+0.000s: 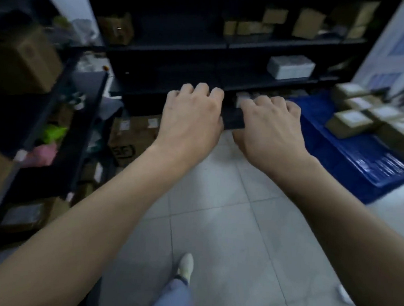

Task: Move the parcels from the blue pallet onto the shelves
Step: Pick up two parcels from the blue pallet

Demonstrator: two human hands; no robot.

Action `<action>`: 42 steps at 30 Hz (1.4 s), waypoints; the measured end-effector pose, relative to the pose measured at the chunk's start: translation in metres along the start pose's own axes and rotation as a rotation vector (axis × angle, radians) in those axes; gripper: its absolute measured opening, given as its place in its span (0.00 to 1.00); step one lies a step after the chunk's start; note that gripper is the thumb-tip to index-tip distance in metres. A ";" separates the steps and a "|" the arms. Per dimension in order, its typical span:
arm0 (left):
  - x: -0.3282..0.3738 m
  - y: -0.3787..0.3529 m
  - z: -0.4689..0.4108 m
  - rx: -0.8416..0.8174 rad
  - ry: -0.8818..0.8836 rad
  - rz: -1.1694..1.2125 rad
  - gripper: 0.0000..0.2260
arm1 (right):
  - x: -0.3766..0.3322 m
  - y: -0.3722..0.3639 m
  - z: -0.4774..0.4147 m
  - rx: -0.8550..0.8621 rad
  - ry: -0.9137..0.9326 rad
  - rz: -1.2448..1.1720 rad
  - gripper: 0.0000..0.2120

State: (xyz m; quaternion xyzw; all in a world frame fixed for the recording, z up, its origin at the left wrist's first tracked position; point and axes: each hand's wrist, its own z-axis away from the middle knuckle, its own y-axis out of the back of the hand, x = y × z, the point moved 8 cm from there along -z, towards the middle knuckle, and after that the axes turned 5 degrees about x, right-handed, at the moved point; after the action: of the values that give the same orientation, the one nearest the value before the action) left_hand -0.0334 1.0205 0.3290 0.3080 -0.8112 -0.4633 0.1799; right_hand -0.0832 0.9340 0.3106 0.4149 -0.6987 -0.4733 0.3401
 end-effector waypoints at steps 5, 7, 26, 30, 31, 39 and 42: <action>0.052 -0.059 -0.074 -0.025 -0.171 0.134 0.16 | 0.082 -0.024 -0.036 -0.046 -0.212 0.092 0.18; 0.071 -0.077 -0.109 -0.033 -0.242 0.176 0.16 | 0.113 -0.031 -0.056 -0.061 -0.288 0.108 0.18; 0.341 -0.268 -0.322 -0.202 -0.583 0.426 0.16 | 0.457 -0.130 -0.115 -0.121 -0.764 0.196 0.18; 0.394 -0.312 -0.368 -0.278 -0.507 0.464 0.16 | 0.530 -0.153 -0.136 -0.156 -0.720 0.168 0.17; 0.406 -0.323 -0.380 -0.286 -0.482 0.479 0.15 | 0.548 -0.157 -0.141 -0.152 -0.705 0.160 0.18; 0.465 -0.441 -0.443 -0.509 -0.315 0.537 0.16 | 0.662 -0.225 -0.176 -0.223 -0.708 0.033 0.18; 0.486 -0.488 -0.472 -0.566 -0.287 0.545 0.19 | 0.697 -0.256 -0.194 -0.240 -0.713 0.002 0.18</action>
State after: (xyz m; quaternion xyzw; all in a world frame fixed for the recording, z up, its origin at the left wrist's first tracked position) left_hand 0.0391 0.2082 0.1496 -0.0470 -0.7204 -0.6417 0.2588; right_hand -0.1442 0.1788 0.1891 0.1806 -0.7131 -0.6663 0.1223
